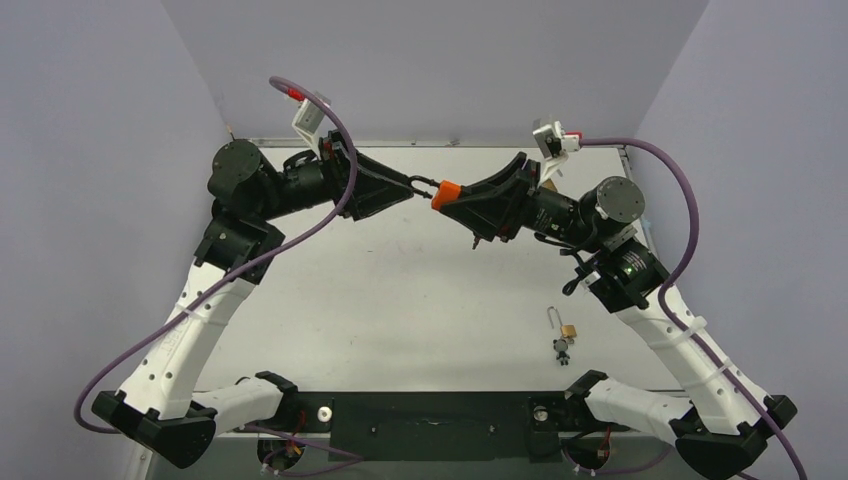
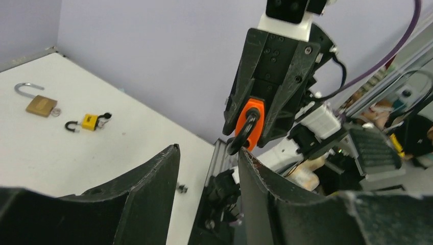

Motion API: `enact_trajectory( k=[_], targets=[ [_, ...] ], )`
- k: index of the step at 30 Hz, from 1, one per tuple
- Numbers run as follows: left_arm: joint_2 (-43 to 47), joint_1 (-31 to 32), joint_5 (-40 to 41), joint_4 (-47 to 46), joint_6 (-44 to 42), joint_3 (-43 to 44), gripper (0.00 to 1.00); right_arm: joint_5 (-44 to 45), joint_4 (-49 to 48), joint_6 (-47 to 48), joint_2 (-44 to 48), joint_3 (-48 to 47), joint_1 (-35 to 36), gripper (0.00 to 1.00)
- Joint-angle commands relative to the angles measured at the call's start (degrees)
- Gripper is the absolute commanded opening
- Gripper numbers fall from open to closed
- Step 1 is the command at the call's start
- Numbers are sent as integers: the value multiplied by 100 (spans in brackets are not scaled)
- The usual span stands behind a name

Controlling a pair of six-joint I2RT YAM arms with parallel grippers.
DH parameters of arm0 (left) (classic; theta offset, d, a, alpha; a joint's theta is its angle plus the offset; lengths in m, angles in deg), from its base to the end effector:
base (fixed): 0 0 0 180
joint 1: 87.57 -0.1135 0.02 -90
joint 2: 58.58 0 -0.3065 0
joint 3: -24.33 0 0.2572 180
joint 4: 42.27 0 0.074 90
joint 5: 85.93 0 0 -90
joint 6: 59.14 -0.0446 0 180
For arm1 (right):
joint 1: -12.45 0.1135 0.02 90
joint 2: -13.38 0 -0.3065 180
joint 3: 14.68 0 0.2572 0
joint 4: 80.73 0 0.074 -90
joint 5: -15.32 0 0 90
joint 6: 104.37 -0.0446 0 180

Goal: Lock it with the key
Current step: Lock the lock.

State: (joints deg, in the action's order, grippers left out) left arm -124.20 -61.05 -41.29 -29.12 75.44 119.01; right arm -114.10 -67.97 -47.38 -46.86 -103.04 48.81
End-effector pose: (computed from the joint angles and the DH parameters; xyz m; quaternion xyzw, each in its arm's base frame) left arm 0.1823 -0.1265 0.5465 0.2167 0.5973 -0.6172 0.4641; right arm 0.1437 0.1410 0.5295 -0.2848 0.5627 0.5942 0.4993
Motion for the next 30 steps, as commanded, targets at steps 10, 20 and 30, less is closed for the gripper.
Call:
enact_trajectory(
  k=[10, 20, 30],
  targets=[
    [246, -24, -1377, 945, -1710, 55, 44, -328, 217, -240, 451, 369, 46, 0],
    [137, -16, -1208, 1017, -1914, -7, 43, -328, 446, -142, 290, 263, 101, 0],
    [-4, -1, -1152, 969, -1963, 128, 43, -304, 692, -12, 255, 207, 126, 0]
  ],
)
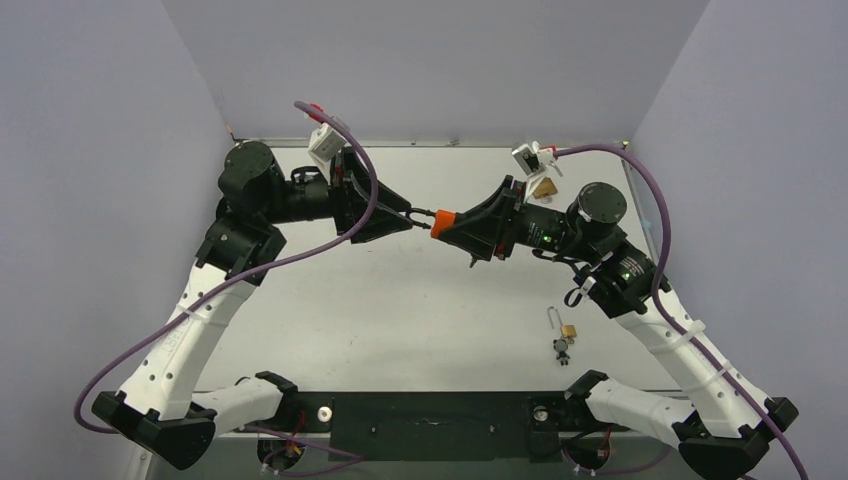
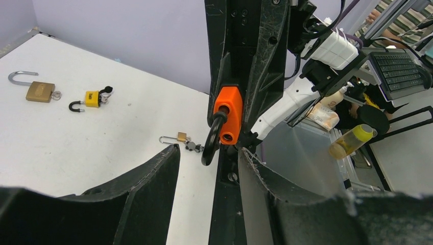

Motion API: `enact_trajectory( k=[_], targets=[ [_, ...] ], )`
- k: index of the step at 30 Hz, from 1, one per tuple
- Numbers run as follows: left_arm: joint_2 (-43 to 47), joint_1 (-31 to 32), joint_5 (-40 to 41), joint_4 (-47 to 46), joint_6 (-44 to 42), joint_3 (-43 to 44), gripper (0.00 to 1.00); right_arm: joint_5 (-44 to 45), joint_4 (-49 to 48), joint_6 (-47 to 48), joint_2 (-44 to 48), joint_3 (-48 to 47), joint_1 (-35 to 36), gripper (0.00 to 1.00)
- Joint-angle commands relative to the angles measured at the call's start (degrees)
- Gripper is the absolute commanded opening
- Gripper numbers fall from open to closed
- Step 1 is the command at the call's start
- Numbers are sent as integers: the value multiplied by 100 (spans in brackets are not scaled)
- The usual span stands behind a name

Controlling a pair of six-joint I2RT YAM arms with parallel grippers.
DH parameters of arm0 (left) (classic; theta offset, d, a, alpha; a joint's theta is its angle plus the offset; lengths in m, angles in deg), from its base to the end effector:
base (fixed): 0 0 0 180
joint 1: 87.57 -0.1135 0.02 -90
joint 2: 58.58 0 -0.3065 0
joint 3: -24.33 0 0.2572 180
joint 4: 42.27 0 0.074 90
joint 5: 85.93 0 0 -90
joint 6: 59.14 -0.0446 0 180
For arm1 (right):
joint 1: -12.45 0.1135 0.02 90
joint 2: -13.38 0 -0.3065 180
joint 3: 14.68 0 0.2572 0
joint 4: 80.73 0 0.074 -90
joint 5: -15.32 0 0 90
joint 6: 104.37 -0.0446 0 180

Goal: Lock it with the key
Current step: Lock the lock.

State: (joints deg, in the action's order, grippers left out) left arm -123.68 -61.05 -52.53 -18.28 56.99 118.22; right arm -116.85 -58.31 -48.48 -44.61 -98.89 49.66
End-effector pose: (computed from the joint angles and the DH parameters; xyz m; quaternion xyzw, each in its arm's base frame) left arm 0.1754 -0.1291 0.5236 0.3510 0.5948 -0.5750 0.4386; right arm 0.1373 0.1418 0.4941 -0.2798 0.6302 0.5969 0.4102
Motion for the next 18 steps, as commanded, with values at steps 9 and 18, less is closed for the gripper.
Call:
enact_trajectory(
  k=[9, 18],
  targets=[
    [-136, 112, -88, -113, -115, 228, 33, 26, -249, 172, 41, -208, 48, 0],
    [-149, 241, -84, -188, -9, 142, 6, 228, 27, 447, 63, -220, 56, 0]
  ],
)
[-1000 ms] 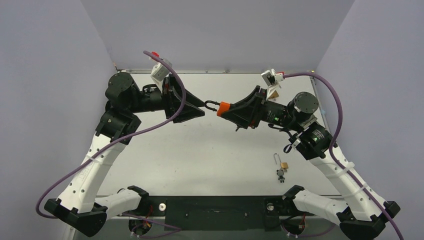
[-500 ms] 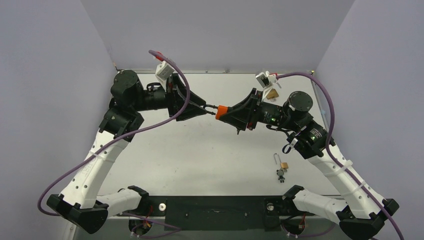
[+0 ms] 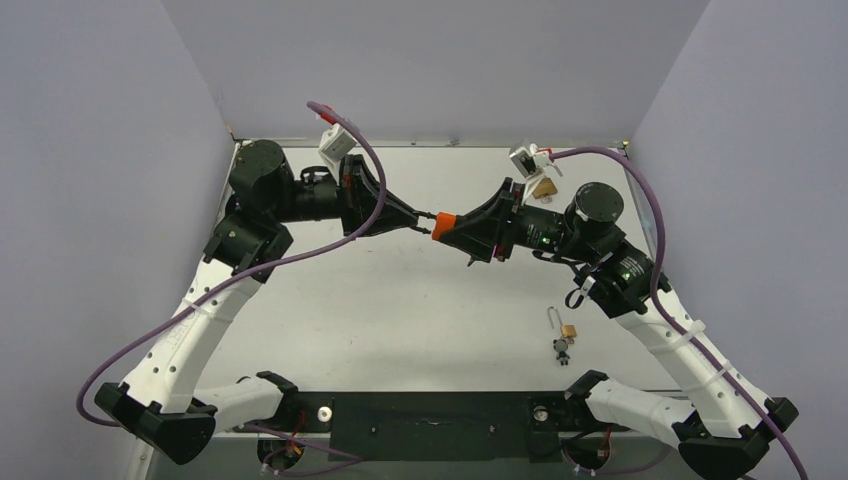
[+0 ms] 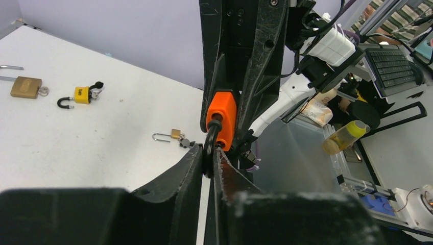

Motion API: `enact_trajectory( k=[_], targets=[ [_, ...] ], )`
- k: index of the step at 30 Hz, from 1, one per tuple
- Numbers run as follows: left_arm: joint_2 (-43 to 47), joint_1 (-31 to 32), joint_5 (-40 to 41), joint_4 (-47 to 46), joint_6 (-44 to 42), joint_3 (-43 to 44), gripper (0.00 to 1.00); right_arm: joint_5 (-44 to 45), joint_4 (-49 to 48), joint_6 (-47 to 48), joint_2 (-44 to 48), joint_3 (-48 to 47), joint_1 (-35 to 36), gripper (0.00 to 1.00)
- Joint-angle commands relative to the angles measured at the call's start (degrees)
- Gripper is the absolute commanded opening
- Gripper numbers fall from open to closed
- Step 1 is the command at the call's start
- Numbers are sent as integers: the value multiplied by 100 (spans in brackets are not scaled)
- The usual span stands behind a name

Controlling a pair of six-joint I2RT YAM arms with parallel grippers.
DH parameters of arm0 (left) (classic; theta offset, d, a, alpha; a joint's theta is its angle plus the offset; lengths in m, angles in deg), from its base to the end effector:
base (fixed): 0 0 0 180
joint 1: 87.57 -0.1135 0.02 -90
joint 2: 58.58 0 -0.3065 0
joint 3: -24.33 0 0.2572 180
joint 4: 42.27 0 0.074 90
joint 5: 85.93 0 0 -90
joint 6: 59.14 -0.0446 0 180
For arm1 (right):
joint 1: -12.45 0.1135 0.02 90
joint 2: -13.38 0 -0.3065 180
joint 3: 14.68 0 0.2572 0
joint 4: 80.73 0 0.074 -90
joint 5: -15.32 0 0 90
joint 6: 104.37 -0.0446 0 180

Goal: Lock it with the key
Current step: Lock the lock.

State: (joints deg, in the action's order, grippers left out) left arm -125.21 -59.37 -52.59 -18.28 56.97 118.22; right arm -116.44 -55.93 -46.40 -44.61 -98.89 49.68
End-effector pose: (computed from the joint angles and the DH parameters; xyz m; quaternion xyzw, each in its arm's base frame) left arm 0.1810 -0.1394 0.5183 0.3560 0.5980 -0.5820 0.4207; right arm 0.1377 0.1419 0.4897 -0.2845 0.6402 0.5849 0.4089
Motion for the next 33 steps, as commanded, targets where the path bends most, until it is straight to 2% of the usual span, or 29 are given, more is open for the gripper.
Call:
enact_trajectory(
  k=[1, 7, 17, 33],
  targets=[
    [6, 76, -70, -187, 9, 114, 0, 217, -179, 276, 70, -226, 51, 0],
    [68, 234, 61, -429, 235, -95, 0, 293, -16, 521, 108, -220, 53, 0],
    [115, 744, 515, -533, 318, -210, 0, 15, -435, 205, 94, -162, 97, 0],
    [195, 1038, 699, -860, 627, -400, 0, -70, -1065, -139, -92, -159, 251, 0]
  ],
)
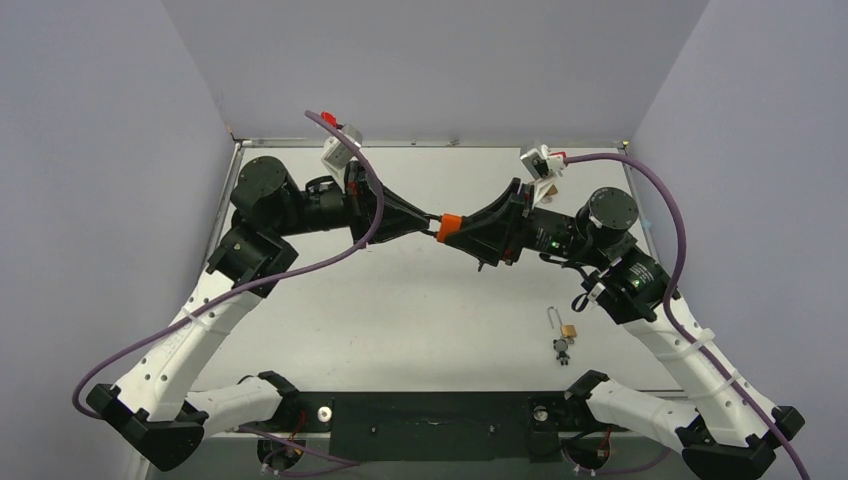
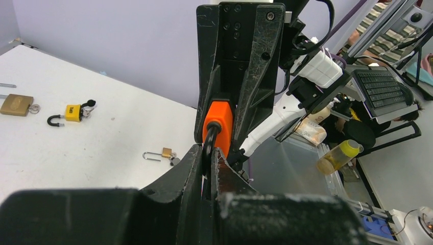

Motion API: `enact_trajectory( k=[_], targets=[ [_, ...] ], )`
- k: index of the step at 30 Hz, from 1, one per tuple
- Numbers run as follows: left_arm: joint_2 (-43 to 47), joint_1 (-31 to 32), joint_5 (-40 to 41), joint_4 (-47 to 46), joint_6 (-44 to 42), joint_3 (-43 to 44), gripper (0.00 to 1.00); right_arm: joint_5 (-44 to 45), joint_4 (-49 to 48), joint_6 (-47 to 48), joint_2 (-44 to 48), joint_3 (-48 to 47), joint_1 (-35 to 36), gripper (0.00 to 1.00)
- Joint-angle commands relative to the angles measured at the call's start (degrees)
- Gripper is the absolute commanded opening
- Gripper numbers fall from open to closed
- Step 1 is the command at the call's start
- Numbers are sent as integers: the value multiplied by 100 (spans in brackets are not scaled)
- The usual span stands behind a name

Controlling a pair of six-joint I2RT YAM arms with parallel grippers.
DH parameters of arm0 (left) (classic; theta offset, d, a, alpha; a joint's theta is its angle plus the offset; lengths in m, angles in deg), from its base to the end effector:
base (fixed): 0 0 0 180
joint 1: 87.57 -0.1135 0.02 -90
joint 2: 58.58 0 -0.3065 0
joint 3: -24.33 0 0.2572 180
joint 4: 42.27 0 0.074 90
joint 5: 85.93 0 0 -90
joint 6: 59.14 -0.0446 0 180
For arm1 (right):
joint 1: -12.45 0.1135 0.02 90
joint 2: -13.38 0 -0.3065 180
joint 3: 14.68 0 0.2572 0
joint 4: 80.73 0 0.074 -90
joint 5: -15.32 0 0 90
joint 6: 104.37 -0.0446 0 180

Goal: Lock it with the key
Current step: Lock the lock.

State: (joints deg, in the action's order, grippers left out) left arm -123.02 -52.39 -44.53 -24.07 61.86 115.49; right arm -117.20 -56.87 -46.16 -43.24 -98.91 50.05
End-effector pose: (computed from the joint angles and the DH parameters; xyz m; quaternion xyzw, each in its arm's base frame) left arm 0.1604 -0.1540 0.5210 0.3333 0.5830 -0.6020 0.4319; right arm 0.1289 0.1373 0.4956 -0.2966 0.6228 0.5910 0.4182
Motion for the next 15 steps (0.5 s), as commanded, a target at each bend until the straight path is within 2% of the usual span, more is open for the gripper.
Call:
enact_trajectory(
  k=[1, 15],
  targets=[
    [-19, 358, -91, -284, 140, -141, 0, 7, -985, -170, -258, -170, 234, 0],
    [-41, 762, 89, -218, 116, -261, 0, 175, -985, -113, -518, -401, 403, 0]
  ],
)
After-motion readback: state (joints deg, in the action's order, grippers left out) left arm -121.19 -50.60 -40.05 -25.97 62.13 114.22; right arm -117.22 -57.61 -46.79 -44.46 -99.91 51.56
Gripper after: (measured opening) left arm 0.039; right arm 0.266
